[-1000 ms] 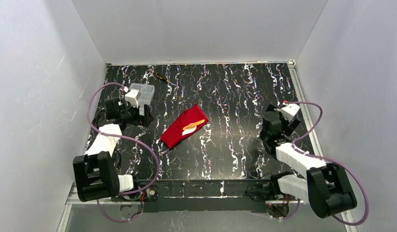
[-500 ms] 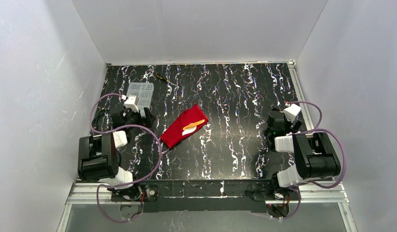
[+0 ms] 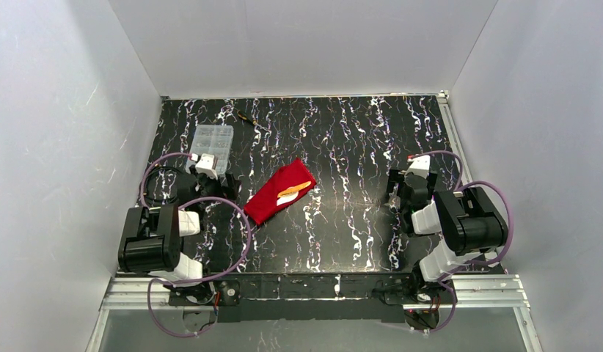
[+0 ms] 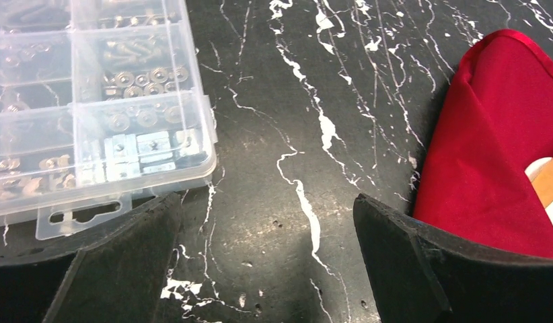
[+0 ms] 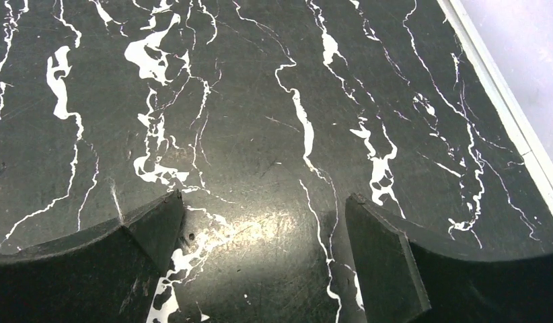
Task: Fold the napkin into a case and place the utensils inside
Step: Reset both arms
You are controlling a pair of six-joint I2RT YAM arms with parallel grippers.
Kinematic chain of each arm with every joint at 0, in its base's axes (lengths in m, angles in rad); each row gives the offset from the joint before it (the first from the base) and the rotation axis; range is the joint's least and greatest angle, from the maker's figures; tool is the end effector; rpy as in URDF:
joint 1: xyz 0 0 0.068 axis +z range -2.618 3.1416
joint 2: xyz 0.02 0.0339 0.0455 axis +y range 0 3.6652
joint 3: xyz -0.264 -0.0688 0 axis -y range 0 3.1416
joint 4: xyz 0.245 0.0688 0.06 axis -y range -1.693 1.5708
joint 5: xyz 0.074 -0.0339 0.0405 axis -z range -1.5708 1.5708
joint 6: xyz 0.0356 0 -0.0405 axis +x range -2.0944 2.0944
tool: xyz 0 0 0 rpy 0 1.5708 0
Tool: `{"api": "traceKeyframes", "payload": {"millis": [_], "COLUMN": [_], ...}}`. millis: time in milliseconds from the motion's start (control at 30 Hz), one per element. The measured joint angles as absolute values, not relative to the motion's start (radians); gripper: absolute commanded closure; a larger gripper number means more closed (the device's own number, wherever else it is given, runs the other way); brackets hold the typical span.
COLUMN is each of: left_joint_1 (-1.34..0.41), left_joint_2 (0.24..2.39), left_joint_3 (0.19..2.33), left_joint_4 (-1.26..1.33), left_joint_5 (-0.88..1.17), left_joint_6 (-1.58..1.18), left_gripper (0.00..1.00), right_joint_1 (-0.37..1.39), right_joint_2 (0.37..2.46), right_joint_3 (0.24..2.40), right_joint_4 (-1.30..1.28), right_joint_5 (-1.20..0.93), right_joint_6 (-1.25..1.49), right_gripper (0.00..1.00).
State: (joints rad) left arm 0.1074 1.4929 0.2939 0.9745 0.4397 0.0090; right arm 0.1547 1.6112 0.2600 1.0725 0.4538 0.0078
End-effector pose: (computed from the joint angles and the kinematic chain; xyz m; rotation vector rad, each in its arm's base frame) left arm 0.2481 0.0115 0.1466 0.2262 1.7697 -0.3104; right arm 0.2440 0.0223 0.1221 0.1808 1.8223 -0.3048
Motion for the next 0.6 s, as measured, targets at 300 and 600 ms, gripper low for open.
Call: {"api": "traceKeyframes", "payload": {"millis": [300, 600], "left_joint_1": [0.088, 0.088], "left_joint_2": [1.493, 1.494], "left_joint_3": [0.283, 0.283], "left_joint_4": [1.031, 1.044], "left_joint_5": [0.396, 0.384], "left_joint_6": [0.024, 0.027], "left_gripper": [0.02, 0.02], "right_joint_1": [0.132, 0.132], "right_joint_2": [1.611, 1.611], "right_joint_3": [0.261, 0.261], "right_joint_4": [1.087, 1.103], "right_joint_5": [0.409, 0.403], "right_joint_6": [-0.007, -0.008], "right_gripper": [0.01, 0.01]}}
